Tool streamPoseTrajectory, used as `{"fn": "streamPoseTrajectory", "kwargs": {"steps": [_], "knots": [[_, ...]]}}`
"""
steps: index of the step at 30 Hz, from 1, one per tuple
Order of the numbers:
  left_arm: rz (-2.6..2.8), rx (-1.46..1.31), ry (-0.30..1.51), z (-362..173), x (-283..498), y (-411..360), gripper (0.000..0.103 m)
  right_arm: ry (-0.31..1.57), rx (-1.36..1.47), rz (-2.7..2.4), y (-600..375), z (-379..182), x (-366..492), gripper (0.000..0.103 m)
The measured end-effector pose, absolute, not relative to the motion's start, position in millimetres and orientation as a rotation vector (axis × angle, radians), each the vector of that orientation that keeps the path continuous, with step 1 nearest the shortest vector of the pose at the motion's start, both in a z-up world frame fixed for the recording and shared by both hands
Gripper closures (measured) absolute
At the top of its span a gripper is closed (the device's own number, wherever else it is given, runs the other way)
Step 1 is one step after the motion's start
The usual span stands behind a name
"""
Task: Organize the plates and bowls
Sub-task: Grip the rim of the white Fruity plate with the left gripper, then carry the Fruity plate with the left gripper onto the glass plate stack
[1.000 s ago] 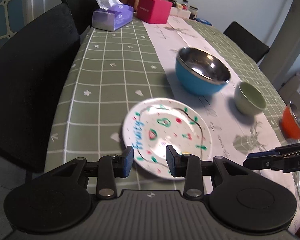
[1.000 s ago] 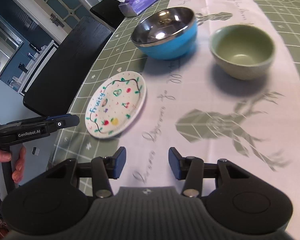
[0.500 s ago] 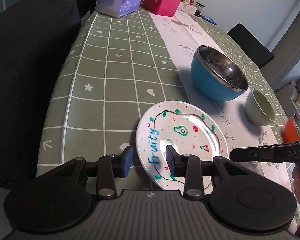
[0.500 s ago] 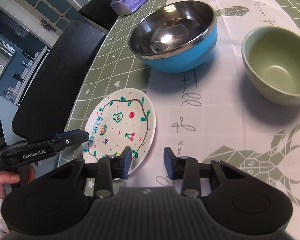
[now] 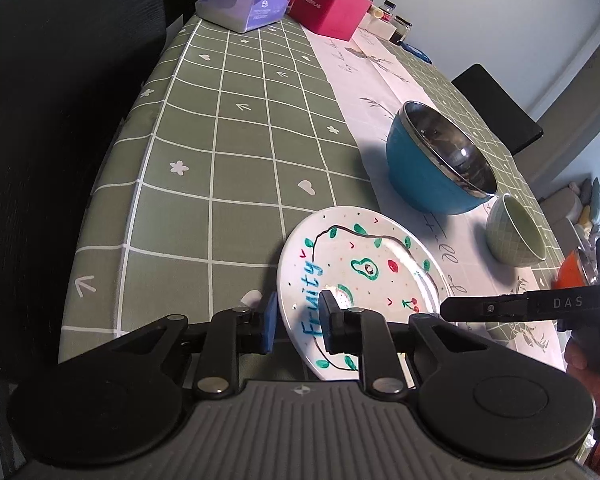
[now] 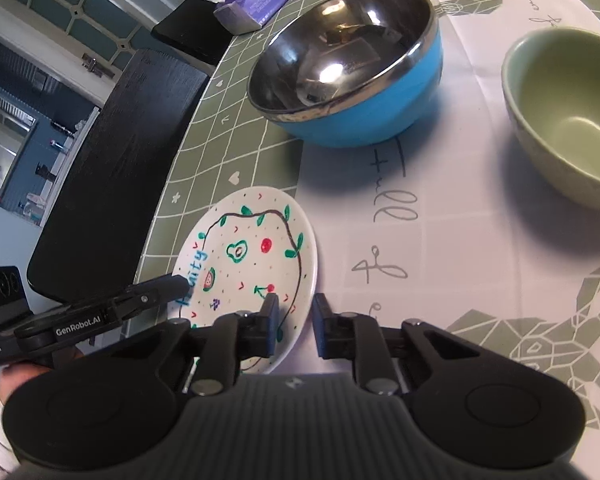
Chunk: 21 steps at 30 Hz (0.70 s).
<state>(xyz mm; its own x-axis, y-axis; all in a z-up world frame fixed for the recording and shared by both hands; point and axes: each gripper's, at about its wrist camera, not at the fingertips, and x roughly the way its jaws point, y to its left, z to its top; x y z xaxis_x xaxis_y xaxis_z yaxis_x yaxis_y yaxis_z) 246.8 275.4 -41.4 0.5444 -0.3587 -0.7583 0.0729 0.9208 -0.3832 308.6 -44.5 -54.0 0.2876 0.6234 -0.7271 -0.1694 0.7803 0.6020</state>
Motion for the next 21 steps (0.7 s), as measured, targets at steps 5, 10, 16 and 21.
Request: {"fn": "streamPoseTrajectory", "kwargs": {"steps": [5,10,16,21], "knots": [[-0.238,-0.315,0.965,-40,243,270,0.079,1.156,0.428,0.555,-44,-54,307,0.094],[-0.239,-0.318,0.958,-37,237,264,0.079,1.153,0.436,0.547,-48,-55,308,0.095],[-0.236,-0.306,0.946,-28,228,249,0.079,1.149,0.443,0.545,-56,-51,304,0.096],[-0.231,-0.292,0.956,-20,219,229,0.079,1.140,0.451,0.538,-68,-44,297,0.096]]}}
